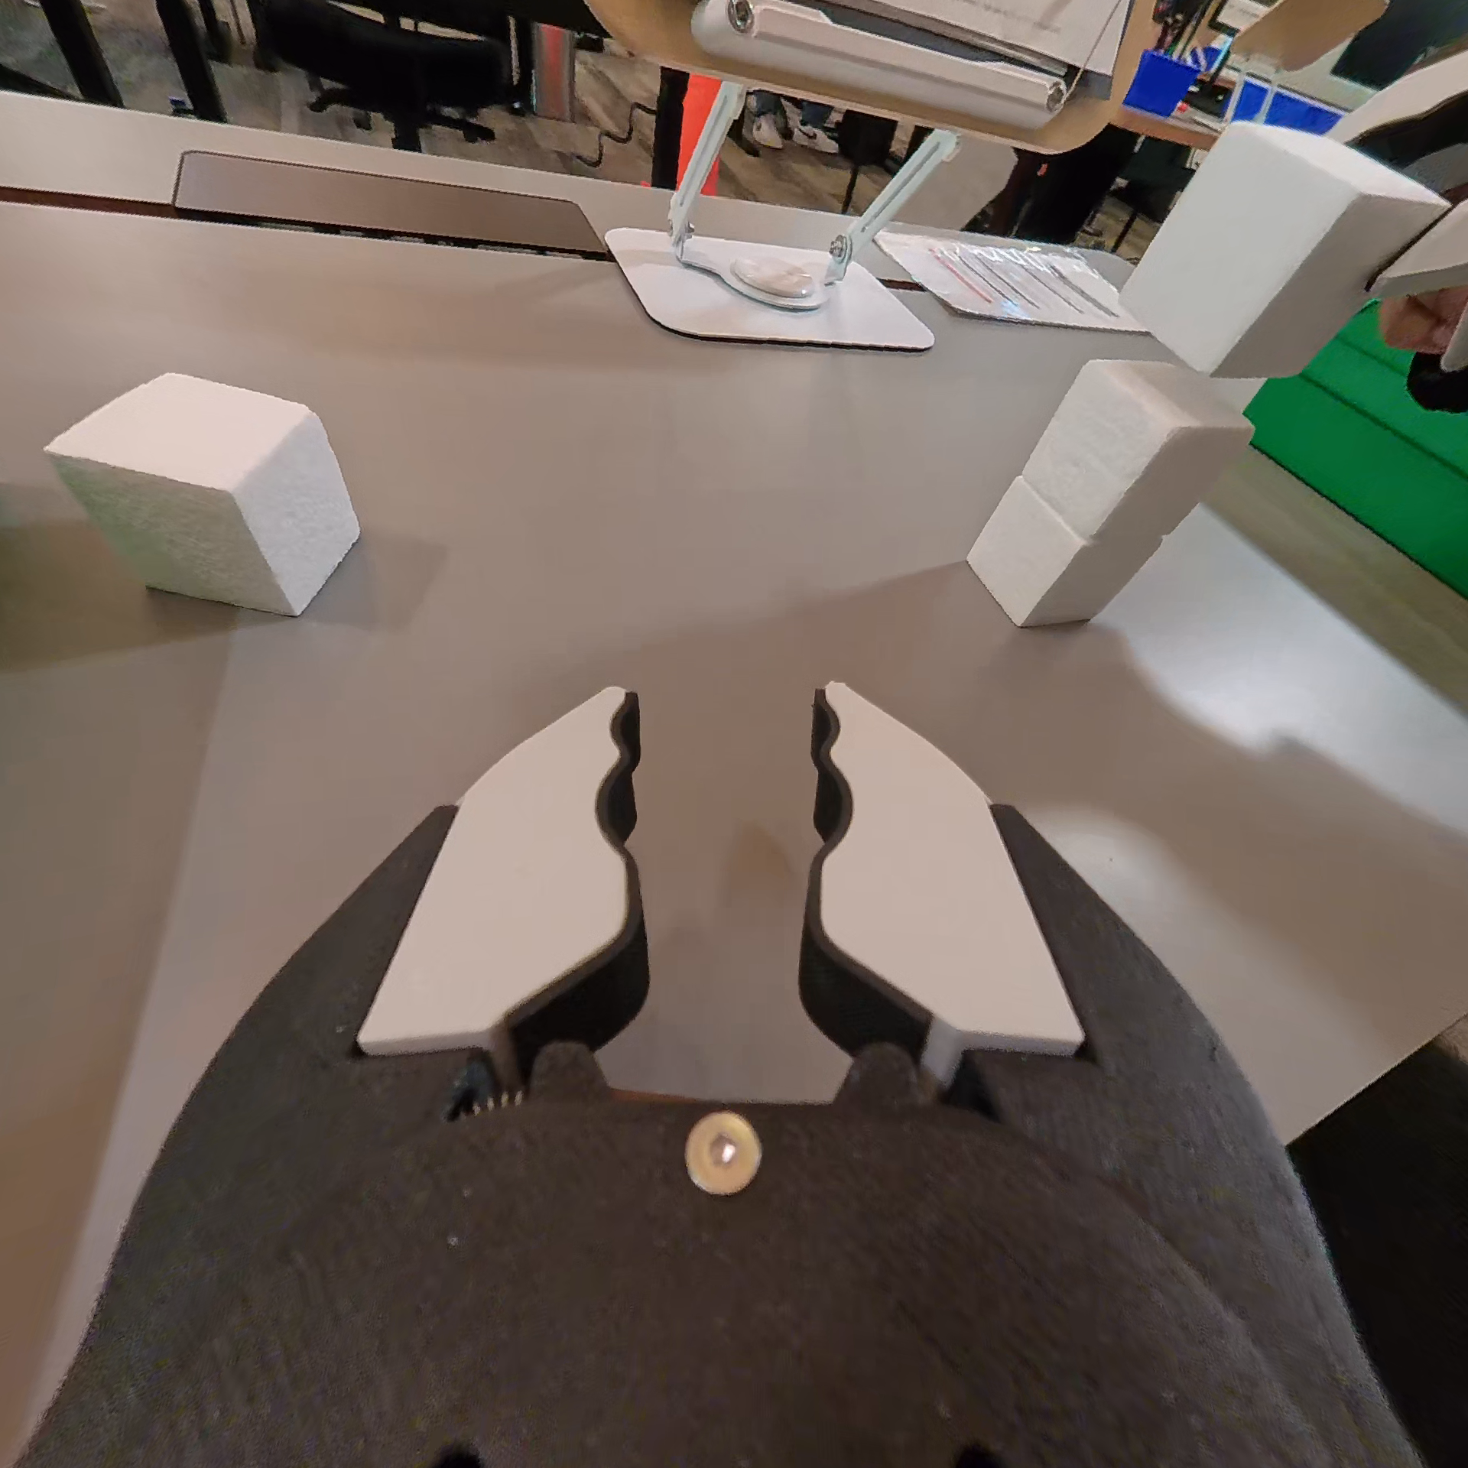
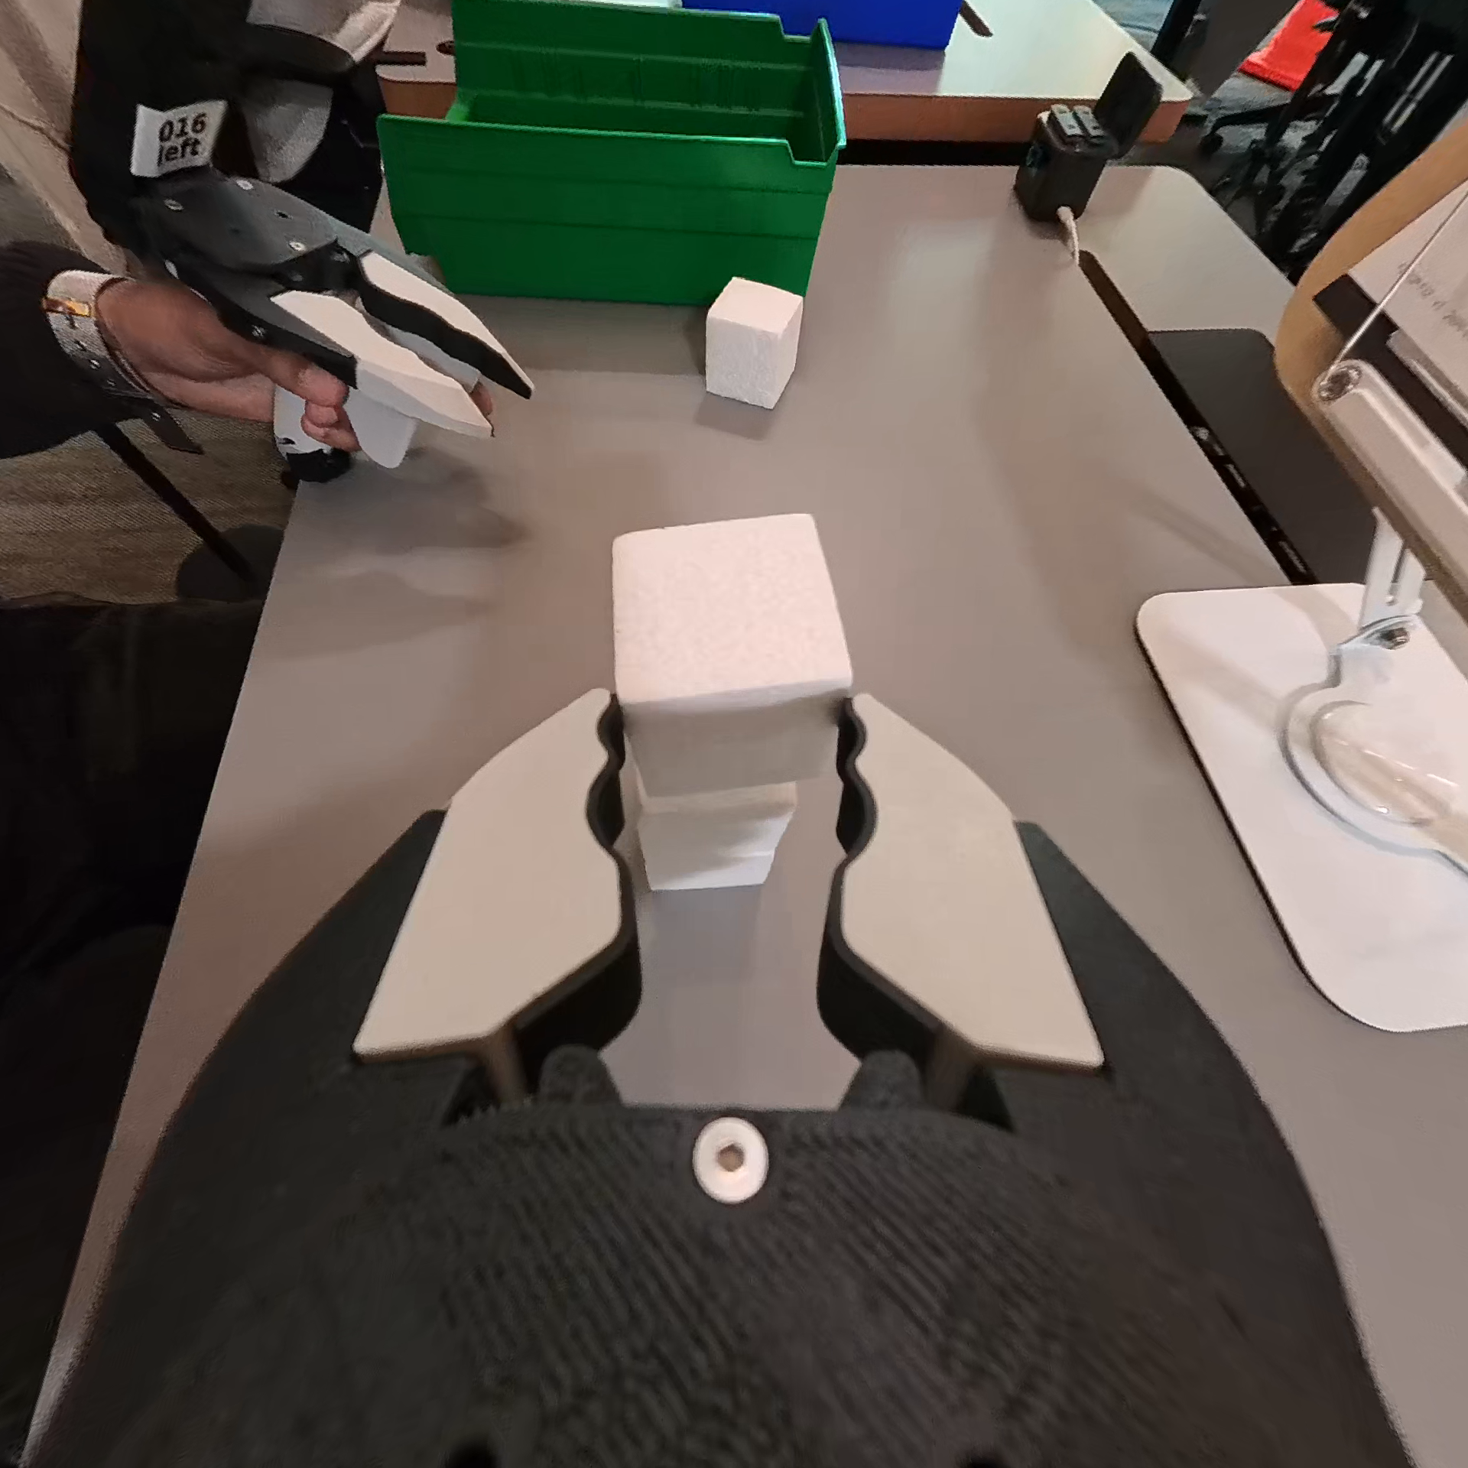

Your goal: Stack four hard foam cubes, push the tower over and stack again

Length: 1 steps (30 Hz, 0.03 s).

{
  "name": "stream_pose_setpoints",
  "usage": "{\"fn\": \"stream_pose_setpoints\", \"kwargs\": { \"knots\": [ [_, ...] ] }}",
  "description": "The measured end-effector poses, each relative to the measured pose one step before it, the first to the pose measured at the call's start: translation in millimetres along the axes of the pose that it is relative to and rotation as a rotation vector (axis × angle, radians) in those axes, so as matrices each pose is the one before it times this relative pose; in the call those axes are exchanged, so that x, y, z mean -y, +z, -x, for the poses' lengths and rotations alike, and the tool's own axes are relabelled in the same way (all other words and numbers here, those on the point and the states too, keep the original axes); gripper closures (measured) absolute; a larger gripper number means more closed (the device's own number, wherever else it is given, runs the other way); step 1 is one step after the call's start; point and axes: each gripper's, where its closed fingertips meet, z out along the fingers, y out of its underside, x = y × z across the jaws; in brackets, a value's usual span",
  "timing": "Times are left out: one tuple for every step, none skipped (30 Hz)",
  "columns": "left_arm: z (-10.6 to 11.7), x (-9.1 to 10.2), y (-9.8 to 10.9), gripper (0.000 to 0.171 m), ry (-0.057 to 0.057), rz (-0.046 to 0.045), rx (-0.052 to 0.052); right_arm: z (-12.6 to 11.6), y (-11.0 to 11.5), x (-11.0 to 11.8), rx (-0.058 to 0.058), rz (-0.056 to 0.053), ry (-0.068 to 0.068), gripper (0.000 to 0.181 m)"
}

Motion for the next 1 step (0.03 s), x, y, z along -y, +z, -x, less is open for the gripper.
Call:
{"fn": "stream_pose_setpoints", "kwargs": {
  "knots": [
    [0.06,-0.36,-1.18,0.129,0.0058,0.00091,0.0026,-0.25,0.71,-0.89,0.0061,-0.0056,0.0066,0.129]
  ]
}}
